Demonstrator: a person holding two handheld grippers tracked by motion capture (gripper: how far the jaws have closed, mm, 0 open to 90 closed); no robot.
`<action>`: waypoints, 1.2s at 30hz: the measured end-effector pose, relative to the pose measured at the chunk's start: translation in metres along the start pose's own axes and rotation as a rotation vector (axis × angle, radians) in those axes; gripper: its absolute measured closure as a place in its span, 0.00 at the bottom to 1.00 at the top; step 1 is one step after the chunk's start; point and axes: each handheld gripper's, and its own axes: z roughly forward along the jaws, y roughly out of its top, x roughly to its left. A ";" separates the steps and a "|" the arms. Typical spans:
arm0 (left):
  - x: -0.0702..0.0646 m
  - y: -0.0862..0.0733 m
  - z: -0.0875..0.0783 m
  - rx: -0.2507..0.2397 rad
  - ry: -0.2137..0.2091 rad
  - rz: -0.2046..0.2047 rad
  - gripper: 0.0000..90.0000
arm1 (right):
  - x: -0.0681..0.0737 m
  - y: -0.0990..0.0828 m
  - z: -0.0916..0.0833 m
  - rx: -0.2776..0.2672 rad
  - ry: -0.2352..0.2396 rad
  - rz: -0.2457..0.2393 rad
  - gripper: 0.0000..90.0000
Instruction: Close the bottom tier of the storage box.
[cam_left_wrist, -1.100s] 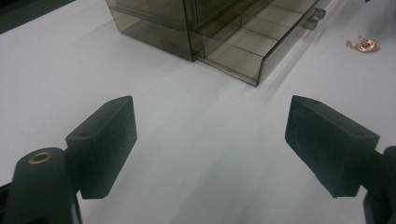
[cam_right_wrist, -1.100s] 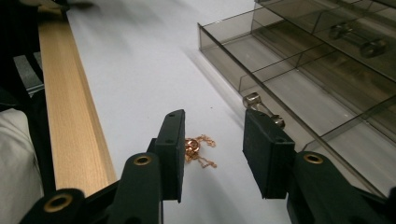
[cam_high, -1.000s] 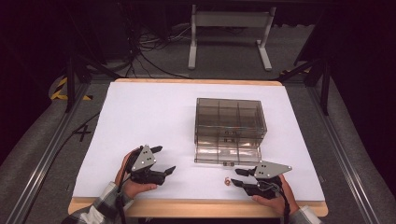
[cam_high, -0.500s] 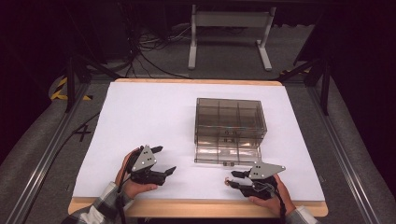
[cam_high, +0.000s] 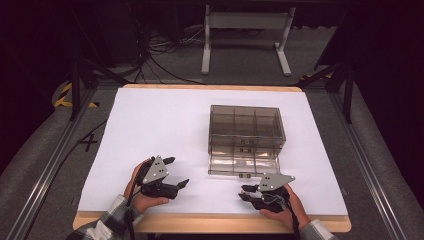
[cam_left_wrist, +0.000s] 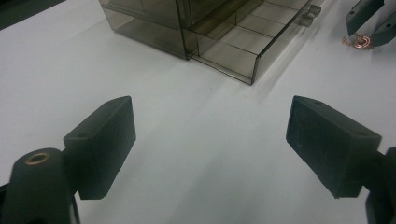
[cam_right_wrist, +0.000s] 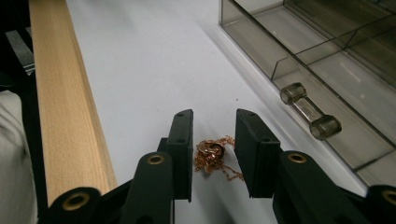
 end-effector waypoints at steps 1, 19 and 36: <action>0.000 0.000 0.000 0.001 -0.001 0.003 0.18 | 0.000 0.000 0.001 0.010 0.001 -0.003 0.77; 0.000 0.000 0.000 0.006 -0.006 0.006 0.18 | 0.000 0.002 0.000 0.014 -0.017 -0.001 0.94; 0.000 0.000 0.000 0.004 -0.002 0.005 0.18 | 0.001 0.008 -0.015 -0.071 -0.031 -0.014 0.94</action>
